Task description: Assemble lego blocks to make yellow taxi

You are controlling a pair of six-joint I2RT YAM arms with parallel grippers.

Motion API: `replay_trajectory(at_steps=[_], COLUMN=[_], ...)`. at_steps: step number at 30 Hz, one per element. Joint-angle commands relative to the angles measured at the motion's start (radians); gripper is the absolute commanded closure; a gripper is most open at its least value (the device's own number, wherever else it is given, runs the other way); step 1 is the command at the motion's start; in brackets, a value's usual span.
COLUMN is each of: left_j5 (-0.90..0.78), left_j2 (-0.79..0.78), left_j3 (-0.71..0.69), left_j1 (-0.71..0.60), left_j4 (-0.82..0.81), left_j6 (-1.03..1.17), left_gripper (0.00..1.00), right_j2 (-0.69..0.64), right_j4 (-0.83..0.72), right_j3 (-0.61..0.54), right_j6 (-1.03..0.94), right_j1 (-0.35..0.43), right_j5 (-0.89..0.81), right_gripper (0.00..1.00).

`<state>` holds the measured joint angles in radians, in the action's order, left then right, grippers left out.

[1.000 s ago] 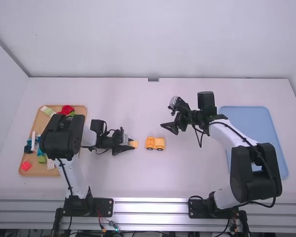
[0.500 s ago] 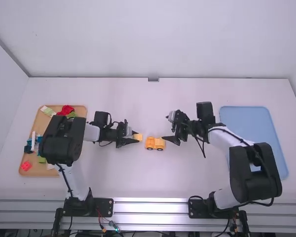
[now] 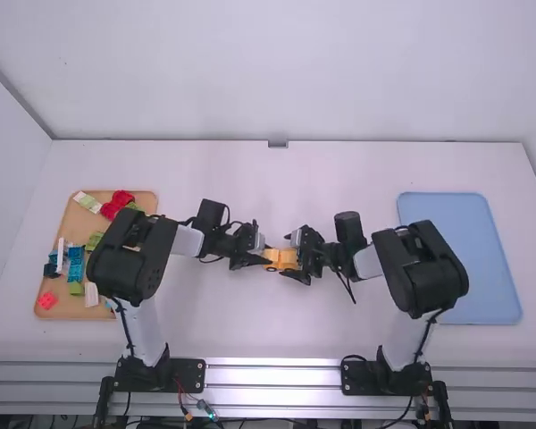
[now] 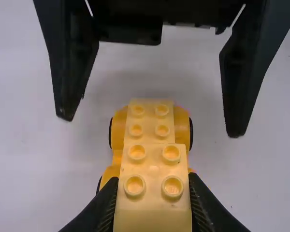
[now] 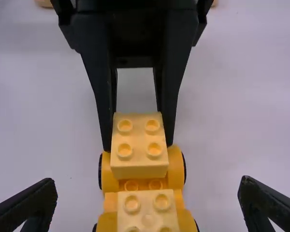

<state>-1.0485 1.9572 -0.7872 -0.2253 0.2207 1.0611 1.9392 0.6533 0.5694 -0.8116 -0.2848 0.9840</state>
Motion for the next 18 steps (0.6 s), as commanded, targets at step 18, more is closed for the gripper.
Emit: replay_trajectory(at_steps=[18], left_j5=[-0.008], left_j2=[-0.018], left_j3=[-0.005], left_j1=[-0.025], left_j4=[0.027], left_j6=[-0.051], left_gripper=[0.98], right_j2=[0.185], right_j4=[0.060], right_j3=[0.066], right_j6=[-0.008], right_j1=[0.009], right_j5=[0.062], right_gripper=[0.16])
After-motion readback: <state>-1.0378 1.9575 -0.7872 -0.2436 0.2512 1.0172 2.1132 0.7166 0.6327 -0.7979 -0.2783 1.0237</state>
